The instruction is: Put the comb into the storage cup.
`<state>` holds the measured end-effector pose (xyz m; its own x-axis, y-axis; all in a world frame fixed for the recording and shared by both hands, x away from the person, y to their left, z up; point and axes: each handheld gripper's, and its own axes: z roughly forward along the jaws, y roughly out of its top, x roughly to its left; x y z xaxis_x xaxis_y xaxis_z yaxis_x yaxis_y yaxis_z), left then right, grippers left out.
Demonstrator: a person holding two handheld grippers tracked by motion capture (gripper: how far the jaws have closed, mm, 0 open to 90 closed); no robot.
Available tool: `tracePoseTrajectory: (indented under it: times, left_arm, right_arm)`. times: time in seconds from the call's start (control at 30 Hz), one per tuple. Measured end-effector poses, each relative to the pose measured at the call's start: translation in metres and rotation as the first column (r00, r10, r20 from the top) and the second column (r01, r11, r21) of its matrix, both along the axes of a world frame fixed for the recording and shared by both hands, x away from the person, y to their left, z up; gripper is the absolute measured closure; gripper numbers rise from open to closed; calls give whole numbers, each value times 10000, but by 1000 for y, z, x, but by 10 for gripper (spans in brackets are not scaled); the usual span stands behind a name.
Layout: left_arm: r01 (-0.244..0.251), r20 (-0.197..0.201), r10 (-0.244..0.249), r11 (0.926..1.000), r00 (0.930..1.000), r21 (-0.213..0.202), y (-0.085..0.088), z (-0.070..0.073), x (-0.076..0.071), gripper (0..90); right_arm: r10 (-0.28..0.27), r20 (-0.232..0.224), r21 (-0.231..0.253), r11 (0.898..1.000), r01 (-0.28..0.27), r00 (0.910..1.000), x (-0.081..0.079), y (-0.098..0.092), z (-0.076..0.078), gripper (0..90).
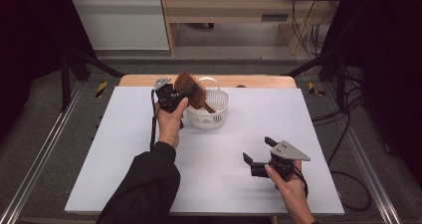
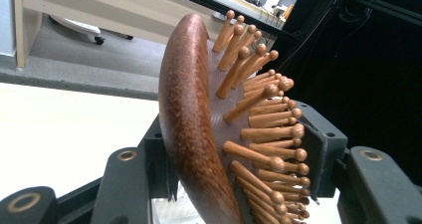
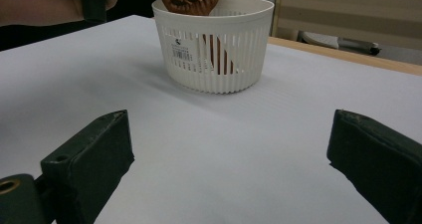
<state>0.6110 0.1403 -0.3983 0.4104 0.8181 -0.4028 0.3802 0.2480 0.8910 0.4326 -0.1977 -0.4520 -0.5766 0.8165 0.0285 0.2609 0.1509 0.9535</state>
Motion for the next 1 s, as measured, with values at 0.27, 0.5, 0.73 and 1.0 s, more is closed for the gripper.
tracePoseTrajectory:
  times: [0.27, 0.5, 0.73, 1.0]
  left_arm:
    - [-11, -39, 11, 10000, 10000, -32, 2, -1, 1, 439]
    - [0, -66, 0, 10000, 10000, -42, 2, -1, 1, 438]
    - [38, -52, -38, 10000, 10000, -15, 4, -2, 2, 435]
    - [78, -81, -78, 10000, 9999, -38, 5, -3, 2, 432]
  right_arm:
    - [-1, -15, 0, 10000, 1, 10000, 0, 0, 0, 45]
    - [2, -34, -23, 10000, -2, 10000, 0, 0, 0, 45]
    - [7, -35, -31, 10000, -7, 10000, 0, 0, 0, 45]
    - [3, -103, -70, 10000, -4, 9999, 1, 1, -1, 45]
